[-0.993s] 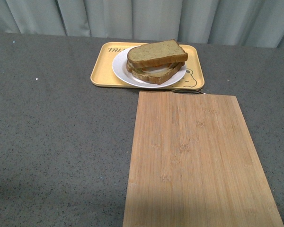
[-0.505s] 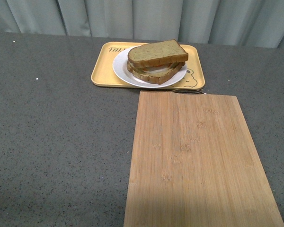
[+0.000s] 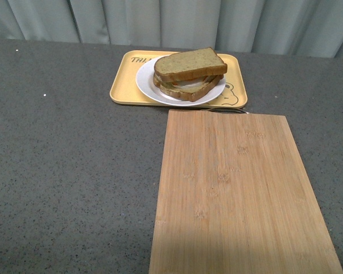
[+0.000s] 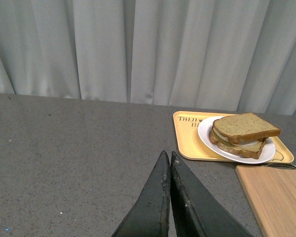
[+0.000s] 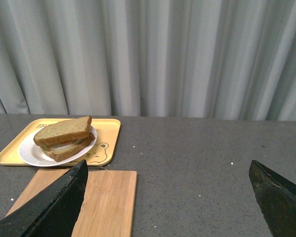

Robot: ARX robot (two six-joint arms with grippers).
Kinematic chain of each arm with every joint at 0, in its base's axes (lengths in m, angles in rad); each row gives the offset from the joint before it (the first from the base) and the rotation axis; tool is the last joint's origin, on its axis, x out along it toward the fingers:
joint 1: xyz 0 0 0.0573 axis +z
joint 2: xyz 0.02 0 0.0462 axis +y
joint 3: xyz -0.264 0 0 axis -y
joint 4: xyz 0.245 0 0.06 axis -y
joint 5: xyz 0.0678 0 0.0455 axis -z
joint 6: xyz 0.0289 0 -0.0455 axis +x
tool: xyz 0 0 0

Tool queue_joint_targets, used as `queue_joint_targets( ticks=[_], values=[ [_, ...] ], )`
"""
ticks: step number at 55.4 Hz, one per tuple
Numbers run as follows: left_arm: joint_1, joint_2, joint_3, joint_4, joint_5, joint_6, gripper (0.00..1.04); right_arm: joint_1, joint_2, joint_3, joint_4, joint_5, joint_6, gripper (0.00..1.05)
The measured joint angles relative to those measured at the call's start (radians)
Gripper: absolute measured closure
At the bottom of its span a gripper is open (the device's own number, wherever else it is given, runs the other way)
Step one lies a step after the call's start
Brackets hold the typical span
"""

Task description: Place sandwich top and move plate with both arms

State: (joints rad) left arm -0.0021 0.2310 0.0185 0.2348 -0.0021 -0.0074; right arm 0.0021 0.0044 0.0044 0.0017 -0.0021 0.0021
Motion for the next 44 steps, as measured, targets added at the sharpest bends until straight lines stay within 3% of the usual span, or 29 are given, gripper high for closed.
queue_joint_targets(
  ticks=[11,16,28,44],
  values=[
    [0.0,-0.057,0.0,-0.057,0.0,0.0,1.01,0.0,0.0,0.0,0.0,0.0,0.0,0.09],
    [0.0,-0.179,0.0,-0.214,0.002,0.0,1.01,0.0,0.0,0.0,0.0,0.0,0.0,0.09],
    [0.0,-0.225,0.0,-0.232,0.002,0.0,1.01,0.0,0.0,0.0,0.0,0.0,0.0,0.09],
    [0.0,-0.226,0.0,-0.232,0.002,0.0,0.53,0.0,0.0,0.0,0.0,0.0,0.0,0.09]
  ],
)
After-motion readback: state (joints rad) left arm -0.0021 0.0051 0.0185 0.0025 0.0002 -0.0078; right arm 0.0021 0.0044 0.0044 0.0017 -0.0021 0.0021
